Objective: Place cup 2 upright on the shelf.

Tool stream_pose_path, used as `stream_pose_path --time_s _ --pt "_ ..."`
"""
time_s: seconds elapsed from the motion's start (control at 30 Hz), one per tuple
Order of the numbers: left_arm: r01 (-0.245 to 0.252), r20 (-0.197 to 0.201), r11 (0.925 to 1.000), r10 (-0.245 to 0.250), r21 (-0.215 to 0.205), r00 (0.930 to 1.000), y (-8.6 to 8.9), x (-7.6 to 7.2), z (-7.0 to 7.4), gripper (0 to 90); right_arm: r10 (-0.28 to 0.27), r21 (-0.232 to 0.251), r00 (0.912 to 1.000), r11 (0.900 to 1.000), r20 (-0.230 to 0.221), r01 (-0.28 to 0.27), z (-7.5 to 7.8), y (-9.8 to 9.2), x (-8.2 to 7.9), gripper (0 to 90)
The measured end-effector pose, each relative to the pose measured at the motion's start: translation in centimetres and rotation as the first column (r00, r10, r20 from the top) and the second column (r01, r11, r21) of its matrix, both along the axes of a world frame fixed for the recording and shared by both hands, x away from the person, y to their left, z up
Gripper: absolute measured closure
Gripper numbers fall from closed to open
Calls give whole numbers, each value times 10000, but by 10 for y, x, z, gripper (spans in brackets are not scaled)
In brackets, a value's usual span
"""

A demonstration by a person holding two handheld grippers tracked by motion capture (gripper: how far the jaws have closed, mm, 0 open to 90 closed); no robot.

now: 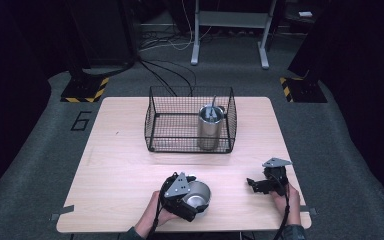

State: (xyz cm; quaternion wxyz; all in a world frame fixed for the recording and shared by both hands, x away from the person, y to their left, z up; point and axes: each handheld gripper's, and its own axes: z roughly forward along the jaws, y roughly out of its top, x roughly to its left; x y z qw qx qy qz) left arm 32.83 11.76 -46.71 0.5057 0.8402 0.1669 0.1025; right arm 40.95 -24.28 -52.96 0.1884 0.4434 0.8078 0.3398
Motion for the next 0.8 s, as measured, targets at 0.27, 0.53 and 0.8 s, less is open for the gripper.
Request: stream_pose_path --time_s 0.27,0.53,0.8 --pt "-43 149 9999 41 146 9999 0 -2 1 66 -2 -1 10000 10000 0 2 0 0 0 0" --pt "-45 294 9998 40 174 9996 3 -4 3 66 12 -11 10000 10000 -1 -12 0 0 0 0" --pt "-316 379 9995 314 47 9988 14 -4 8 66 2 -1 10000 10000 0 -2 0 0 0 0"
